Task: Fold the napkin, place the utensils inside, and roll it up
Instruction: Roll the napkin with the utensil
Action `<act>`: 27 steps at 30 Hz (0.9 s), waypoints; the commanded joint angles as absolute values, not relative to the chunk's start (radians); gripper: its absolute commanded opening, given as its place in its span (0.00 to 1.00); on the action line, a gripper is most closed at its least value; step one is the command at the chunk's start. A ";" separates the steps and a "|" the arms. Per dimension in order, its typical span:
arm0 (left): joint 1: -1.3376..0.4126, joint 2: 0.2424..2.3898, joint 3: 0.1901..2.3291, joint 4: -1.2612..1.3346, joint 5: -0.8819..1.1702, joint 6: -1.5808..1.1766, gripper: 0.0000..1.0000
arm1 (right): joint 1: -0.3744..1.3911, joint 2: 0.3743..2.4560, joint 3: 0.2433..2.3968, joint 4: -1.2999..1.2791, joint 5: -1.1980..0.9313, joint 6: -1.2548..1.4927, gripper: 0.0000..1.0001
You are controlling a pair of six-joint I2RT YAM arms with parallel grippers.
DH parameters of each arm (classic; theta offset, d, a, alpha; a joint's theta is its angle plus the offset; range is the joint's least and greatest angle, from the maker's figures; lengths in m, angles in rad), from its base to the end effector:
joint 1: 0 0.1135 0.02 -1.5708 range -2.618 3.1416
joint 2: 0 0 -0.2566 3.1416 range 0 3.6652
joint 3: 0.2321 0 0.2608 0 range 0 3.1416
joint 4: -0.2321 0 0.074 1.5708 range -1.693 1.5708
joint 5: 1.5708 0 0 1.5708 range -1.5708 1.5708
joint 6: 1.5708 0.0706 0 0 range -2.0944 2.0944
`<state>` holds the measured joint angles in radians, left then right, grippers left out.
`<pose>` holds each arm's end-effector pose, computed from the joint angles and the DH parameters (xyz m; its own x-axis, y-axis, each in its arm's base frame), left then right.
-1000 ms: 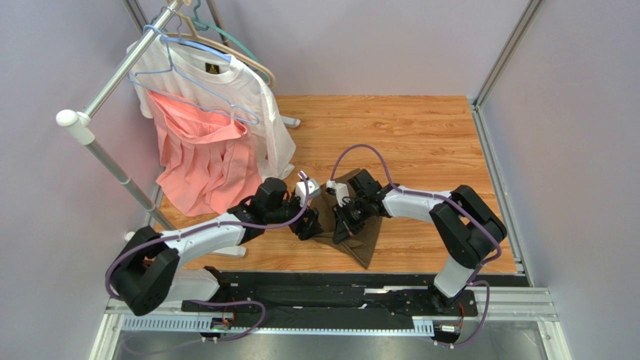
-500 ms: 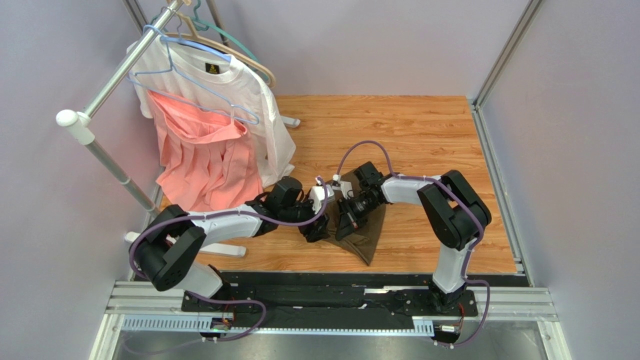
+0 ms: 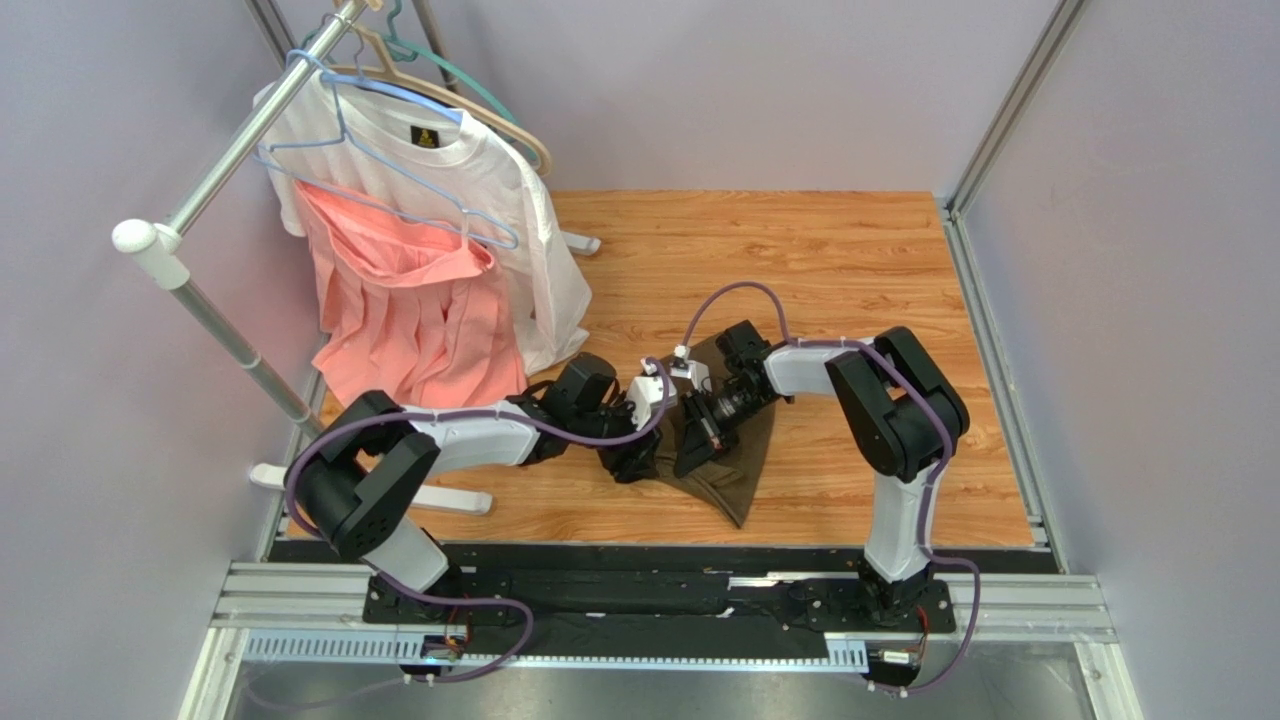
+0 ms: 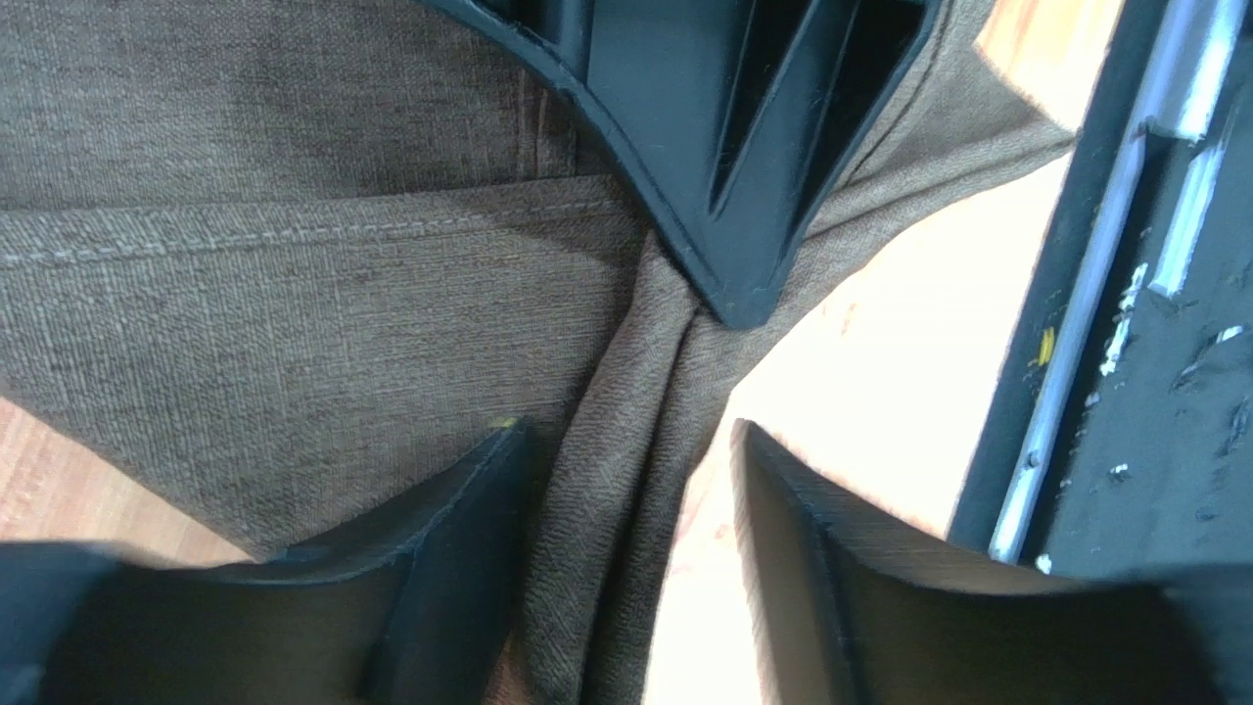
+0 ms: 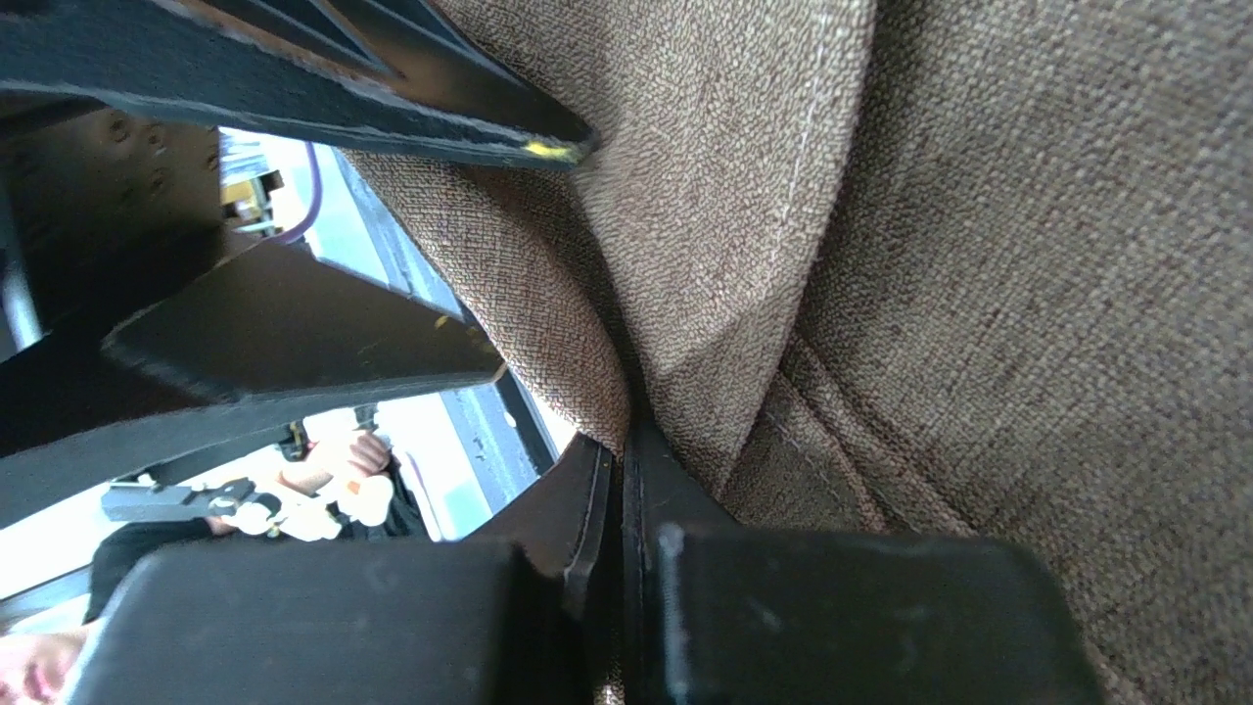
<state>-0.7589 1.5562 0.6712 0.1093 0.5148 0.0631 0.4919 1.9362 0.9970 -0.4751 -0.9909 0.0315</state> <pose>0.2084 -0.2455 0.1168 -0.4532 0.5055 -0.7343 0.8843 0.3585 -0.2991 0.2608 0.2067 0.0724 -0.8820 -0.4530 -0.1298 -0.3461 0.4359 0.8308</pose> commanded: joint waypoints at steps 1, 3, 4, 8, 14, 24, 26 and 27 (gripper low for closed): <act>-0.764 1.589 0.727 0.071 0.522 0.086 0.53 | 0.482 1.962 1.023 -0.472 -0.996 0.005 0.00; -0.764 1.612 0.750 0.058 0.515 0.080 0.36 | 0.483 1.959 1.023 -0.472 -0.991 0.005 0.00; -0.764 1.618 0.753 0.055 0.518 0.080 0.31 | 0.482 1.953 1.022 -0.472 -0.991 0.003 0.00; -0.761 1.629 0.765 0.055 0.537 0.081 0.11 | 0.479 1.927 1.011 -0.465 -0.986 0.015 0.07; -0.732 1.709 0.837 -0.044 0.644 0.077 0.00 | 0.459 1.811 0.967 -0.449 -0.934 0.070 0.57; -0.670 1.784 0.897 -0.112 0.798 0.066 0.00 | 0.344 1.490 0.735 -0.401 -0.671 0.264 0.62; -0.664 1.799 0.916 -0.129 0.828 0.069 0.00 | 0.347 1.412 0.698 -0.382 -0.588 0.291 0.62; -0.661 1.813 0.923 -0.147 0.837 0.074 0.00 | 0.360 1.372 0.681 -0.352 -0.568 0.293 0.62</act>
